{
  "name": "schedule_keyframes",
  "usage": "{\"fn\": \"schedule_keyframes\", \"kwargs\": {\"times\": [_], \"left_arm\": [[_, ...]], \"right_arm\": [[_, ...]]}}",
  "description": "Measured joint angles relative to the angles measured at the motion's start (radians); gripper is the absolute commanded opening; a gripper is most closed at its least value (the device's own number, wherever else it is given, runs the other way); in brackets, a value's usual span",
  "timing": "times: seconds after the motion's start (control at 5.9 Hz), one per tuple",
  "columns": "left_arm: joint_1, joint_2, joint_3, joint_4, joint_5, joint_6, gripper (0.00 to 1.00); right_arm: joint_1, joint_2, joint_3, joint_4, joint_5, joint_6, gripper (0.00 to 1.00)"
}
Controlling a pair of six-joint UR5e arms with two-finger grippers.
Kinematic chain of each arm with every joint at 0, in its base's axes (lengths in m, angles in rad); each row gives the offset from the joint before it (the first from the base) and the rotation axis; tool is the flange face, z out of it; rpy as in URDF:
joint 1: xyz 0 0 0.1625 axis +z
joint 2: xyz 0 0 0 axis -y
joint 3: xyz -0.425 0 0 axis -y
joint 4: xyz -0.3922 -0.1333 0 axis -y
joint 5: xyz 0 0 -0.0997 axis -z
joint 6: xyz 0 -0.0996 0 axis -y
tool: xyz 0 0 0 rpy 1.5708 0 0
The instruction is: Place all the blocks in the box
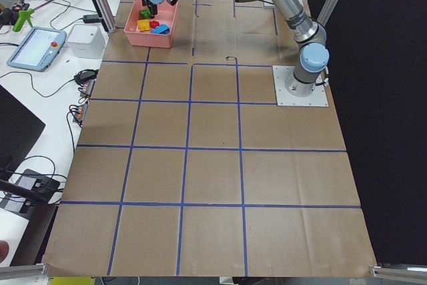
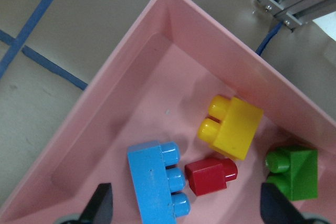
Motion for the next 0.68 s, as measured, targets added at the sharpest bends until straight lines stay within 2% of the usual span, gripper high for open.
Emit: {"fn": "schedule_keyframes", "kwargs": {"times": [0.34, 0.68], "left_arm": [[0.116, 0.156, -0.051, -0.176, 0.021, 0.357, 0.99], [0.166, 0.334, -0.215, -0.217, 0.051, 0.679, 0.99]], "right_arm": [[-0.001, 0.000, 0.001, -0.001, 0.002, -0.003, 1.00], [-0.002, 0.000, 0.012, -0.002, 0.002, -0.004, 1.00]]}}
